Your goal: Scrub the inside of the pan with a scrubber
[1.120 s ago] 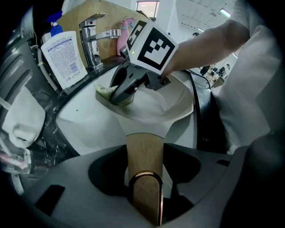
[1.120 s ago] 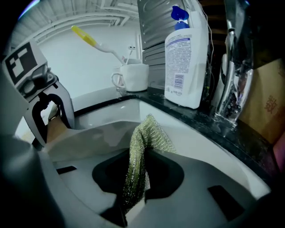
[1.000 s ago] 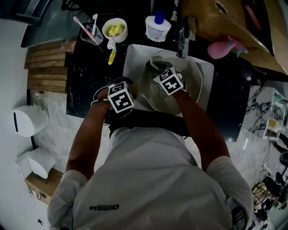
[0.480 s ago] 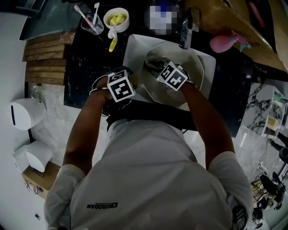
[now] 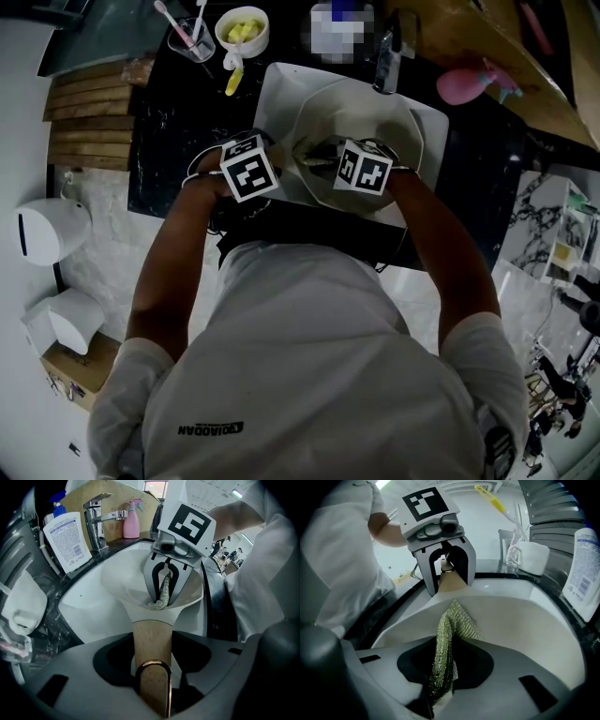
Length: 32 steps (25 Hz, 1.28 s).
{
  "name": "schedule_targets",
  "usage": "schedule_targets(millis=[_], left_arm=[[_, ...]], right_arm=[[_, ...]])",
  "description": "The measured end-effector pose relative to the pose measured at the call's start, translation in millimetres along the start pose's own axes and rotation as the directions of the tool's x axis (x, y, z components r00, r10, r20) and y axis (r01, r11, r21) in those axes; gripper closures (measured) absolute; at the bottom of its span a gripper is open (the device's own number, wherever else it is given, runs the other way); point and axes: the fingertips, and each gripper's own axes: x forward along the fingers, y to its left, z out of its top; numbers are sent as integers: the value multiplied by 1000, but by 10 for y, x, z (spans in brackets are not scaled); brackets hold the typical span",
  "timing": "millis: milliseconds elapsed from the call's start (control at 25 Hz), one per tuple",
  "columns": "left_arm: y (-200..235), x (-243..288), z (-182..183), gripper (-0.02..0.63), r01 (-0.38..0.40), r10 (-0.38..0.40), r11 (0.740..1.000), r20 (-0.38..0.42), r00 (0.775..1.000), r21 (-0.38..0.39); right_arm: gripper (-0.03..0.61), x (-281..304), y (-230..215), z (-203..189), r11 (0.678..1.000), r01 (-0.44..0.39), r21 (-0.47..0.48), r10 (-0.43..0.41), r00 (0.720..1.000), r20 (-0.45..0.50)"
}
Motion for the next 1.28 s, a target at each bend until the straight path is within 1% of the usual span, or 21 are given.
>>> schedule_targets(millis=[160, 320, 440, 600, 760, 1000, 1280], left_arm=[[-4, -8, 2, 365, -4, 4, 1000, -2, 1000, 2], [-2, -4, 4, 365, -1, 1, 1000, -2, 1000, 0], [-5, -4, 3, 365, -4, 4, 1000, -2, 1000, 1], [-7, 0, -6, 365, -6, 6, 1000, -5, 1000, 3], [-7, -1, -9, 365, -8, 8, 1000, -7, 1000, 3], [-2, 5, -10, 365, -13, 13, 1000, -9, 1000, 6], [-7, 2, -8, 366, -15, 15, 1000, -9, 1000, 9]], right_arm=[[486, -5, 166, -52, 996, -78, 33, 78, 997, 1], [486, -32, 289, -145, 990, -137, 18, 138, 990, -32], [488, -60, 399, -244, 982, -188, 4, 188, 980, -68], [487, -136, 584, -333, 967, -252, 26, 253, 962, -102], [488, -217, 682, -471, 959, -277, 63, 283, 950, -131], [488, -377, 778, -622, 934, -313, 172, 336, 934, -120], [489, -507, 914, -697, 906, -344, 246, 382, 915, -130]])
